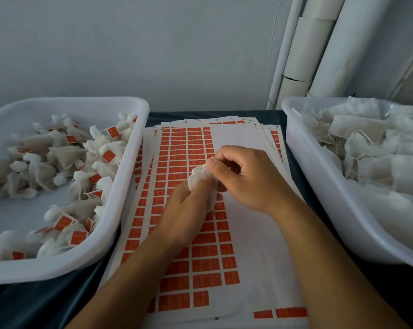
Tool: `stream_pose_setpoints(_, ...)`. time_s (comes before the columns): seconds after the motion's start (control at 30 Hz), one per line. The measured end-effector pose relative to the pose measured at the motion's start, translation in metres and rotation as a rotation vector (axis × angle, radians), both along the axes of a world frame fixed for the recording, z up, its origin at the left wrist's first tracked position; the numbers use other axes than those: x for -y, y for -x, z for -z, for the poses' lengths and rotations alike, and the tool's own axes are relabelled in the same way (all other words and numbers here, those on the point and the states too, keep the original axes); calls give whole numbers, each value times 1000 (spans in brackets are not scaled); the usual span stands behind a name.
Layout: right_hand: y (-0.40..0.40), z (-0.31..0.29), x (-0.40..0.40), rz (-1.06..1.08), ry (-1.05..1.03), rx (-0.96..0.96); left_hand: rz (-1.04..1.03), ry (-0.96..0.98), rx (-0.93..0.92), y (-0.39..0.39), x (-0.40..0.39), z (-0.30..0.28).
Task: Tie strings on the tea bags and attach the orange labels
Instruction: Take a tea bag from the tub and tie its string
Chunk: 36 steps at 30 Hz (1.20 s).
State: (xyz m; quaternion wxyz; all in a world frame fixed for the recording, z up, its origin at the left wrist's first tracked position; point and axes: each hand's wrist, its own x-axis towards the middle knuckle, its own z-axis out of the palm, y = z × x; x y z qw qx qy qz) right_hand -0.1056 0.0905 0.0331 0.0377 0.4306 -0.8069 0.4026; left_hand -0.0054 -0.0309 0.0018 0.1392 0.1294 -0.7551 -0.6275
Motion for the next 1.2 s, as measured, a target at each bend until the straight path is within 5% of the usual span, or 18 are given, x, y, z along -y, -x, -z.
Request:
stream_pose_setpoints(0.33, 5, 0, -10, -6, 15, 231, -51, 64, 89, 4, -2, 6)
stream_pose_setpoints(0.7, 1, -9, -14, -204, 319, 824, -95, 217, 94, 3, -6, 3)
stream_pose_setpoints(1.0, 3, -17, -22, -263, 726, 1057, -137, 391, 113, 7, -1, 16)
stream_pose_setpoints(1.2, -4, -19, -20, -267, 591, 1004, -176, 471, 96, 6, -3, 17)
